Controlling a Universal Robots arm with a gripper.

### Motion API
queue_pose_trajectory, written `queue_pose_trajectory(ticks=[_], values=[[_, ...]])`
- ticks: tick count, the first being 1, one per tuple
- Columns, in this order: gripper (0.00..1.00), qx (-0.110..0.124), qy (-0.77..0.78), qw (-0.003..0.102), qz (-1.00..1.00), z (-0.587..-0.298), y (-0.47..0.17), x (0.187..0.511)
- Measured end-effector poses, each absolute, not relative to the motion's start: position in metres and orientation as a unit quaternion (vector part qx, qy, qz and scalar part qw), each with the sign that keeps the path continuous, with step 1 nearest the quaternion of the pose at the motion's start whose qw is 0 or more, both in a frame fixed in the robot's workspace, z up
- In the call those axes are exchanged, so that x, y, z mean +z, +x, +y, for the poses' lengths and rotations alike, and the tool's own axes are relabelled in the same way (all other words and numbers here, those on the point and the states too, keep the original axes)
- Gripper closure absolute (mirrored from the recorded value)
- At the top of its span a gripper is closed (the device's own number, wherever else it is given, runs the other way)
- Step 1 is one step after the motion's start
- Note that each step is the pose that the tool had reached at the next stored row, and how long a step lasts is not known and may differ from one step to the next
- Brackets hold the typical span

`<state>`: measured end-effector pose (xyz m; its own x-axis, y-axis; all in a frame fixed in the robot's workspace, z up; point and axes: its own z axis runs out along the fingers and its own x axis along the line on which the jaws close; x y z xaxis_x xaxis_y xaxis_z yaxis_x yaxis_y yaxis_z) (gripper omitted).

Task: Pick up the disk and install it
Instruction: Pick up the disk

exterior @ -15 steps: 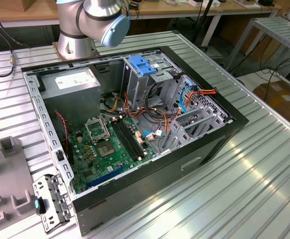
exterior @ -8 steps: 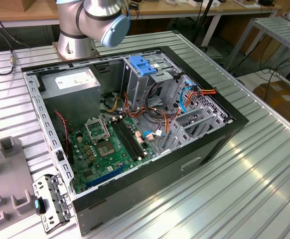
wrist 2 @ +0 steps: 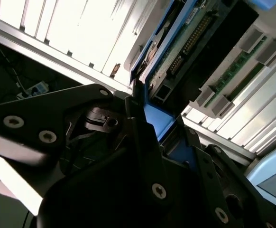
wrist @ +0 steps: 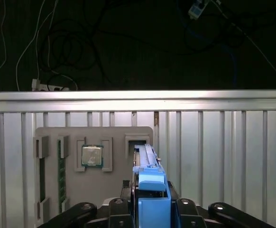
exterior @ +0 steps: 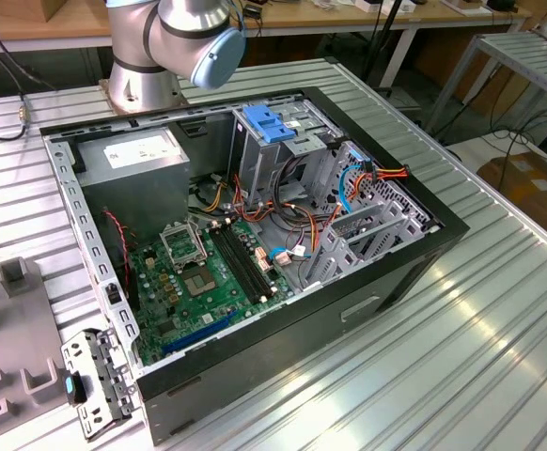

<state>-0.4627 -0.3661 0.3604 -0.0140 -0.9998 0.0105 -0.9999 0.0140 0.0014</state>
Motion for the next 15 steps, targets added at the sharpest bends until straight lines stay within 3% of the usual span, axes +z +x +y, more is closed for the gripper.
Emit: queue_pose_trajectory(ticks=[15], values=[[0.63,0.003,0.702,0.004,-0.712,-0.3662,-0.4626,0.3698]])
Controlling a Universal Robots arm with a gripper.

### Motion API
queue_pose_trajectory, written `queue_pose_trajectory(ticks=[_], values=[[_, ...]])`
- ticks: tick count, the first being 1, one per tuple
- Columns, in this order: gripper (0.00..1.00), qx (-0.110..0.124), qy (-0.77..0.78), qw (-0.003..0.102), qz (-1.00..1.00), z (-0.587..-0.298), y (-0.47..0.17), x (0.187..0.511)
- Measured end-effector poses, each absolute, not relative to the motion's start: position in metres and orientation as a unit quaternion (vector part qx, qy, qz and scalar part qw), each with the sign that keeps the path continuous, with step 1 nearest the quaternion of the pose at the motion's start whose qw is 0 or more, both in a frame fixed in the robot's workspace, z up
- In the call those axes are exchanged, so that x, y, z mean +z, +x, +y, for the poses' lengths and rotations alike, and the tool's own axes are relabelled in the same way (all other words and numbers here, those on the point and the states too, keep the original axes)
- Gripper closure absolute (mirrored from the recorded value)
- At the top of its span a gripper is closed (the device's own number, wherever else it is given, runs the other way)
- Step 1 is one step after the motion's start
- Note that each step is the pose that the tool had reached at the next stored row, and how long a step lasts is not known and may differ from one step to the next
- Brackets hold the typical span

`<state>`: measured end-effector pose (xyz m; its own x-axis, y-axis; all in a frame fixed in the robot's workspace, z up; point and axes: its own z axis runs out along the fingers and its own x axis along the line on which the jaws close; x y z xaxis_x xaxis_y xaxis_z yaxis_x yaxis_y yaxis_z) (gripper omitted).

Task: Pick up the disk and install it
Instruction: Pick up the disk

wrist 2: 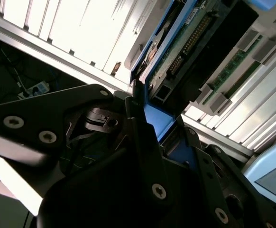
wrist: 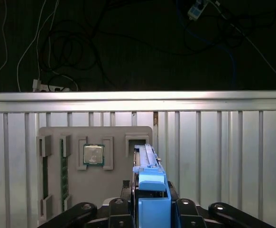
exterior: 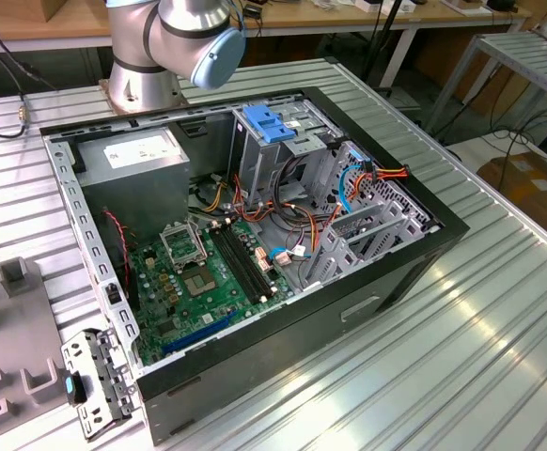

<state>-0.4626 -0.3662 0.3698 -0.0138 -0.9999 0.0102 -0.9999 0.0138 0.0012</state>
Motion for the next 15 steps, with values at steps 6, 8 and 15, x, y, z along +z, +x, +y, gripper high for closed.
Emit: queue_pose_trajectory(ticks=[6,8,15], values=[[0.63,0.003,0.702,0.004,-0.712,-0.366,-0.463,0.375],[0.63,0.003,0.702,0.004,-0.712,-0.366,-0.463,0.379],[0.63,0.003,0.702,0.004,-0.712,-0.366,-0.463,0.386]])
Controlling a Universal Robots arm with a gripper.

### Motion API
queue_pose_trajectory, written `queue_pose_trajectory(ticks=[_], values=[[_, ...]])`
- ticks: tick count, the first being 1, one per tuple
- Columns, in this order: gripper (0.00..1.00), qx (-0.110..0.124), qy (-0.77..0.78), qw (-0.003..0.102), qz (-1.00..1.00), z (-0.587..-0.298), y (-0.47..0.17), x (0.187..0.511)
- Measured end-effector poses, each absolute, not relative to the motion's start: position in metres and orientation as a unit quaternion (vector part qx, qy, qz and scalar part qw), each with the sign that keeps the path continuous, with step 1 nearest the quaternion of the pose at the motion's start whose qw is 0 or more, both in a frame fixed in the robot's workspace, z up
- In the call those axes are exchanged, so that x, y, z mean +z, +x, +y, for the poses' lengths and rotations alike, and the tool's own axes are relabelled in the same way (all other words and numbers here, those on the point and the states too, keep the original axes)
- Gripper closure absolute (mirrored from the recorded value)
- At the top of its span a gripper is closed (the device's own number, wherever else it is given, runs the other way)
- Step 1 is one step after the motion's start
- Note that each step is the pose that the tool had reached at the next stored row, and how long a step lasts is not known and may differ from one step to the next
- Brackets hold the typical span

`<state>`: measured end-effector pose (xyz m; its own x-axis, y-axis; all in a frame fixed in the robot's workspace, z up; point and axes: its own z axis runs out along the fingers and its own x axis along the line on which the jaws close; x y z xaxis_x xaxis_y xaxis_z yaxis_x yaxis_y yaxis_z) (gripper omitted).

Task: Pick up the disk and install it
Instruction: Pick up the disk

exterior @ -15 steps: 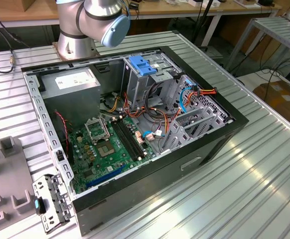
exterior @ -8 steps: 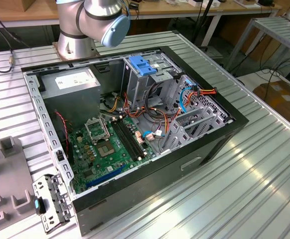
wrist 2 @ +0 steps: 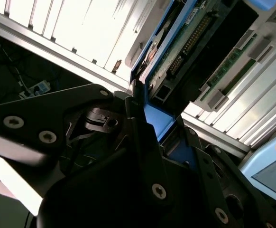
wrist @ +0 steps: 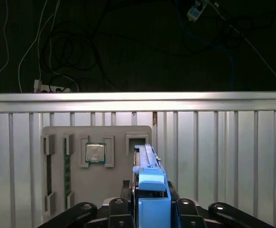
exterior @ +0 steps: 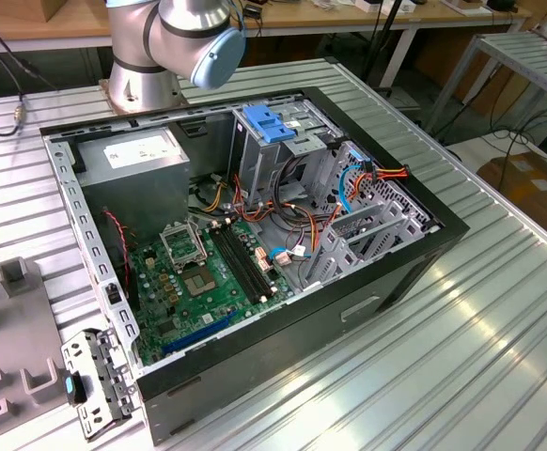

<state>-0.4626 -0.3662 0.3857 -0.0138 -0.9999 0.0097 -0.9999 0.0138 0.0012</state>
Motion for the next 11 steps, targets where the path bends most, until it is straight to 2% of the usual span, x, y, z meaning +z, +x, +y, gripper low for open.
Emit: queue_pose_trajectory(ticks=[11], values=[[0.63,0.003,0.702,0.004,-0.712,-0.3661,-0.4626,0.3947]])
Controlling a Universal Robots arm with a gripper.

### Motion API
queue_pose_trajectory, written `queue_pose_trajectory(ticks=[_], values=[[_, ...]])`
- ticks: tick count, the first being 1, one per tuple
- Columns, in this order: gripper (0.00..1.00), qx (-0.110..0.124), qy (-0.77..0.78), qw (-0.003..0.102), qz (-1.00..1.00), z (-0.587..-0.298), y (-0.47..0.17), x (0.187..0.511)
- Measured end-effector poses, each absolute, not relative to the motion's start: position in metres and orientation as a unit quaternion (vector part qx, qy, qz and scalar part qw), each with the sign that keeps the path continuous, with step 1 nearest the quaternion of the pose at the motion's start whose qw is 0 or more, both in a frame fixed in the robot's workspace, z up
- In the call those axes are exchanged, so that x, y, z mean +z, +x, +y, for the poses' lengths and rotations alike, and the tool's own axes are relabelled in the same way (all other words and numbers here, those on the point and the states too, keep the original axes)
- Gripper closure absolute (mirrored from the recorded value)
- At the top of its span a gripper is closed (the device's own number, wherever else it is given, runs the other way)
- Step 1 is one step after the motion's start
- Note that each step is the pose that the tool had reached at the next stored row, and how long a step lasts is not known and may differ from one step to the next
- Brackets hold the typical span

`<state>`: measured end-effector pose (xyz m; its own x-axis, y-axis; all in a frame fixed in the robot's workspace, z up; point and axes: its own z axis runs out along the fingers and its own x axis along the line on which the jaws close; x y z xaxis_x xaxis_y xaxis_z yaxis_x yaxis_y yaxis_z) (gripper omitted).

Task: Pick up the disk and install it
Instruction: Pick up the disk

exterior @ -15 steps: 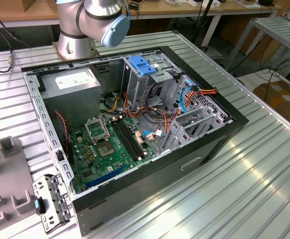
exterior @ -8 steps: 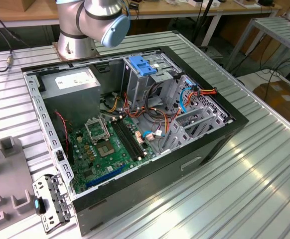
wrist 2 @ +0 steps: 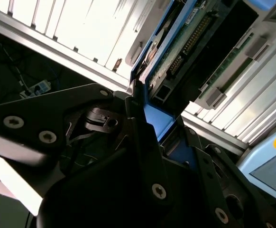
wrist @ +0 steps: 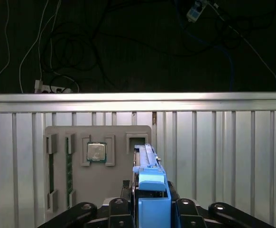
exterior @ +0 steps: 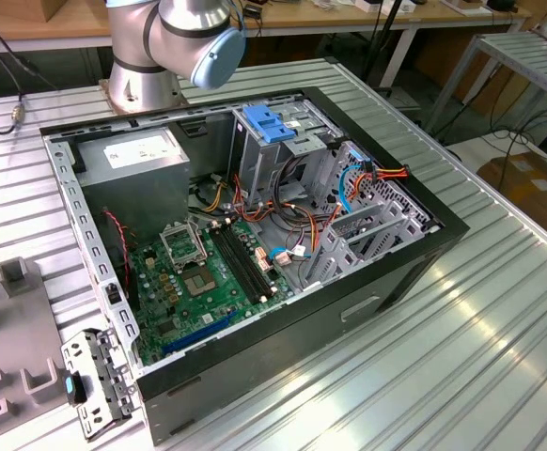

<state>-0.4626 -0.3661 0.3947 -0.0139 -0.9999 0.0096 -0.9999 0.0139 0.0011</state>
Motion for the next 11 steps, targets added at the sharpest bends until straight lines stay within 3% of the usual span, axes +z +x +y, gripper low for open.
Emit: queue_pose_trajectory(ticks=[11], values=[[0.63,0.003,0.702,0.004,-0.712,-0.366,-0.463,0.406]])
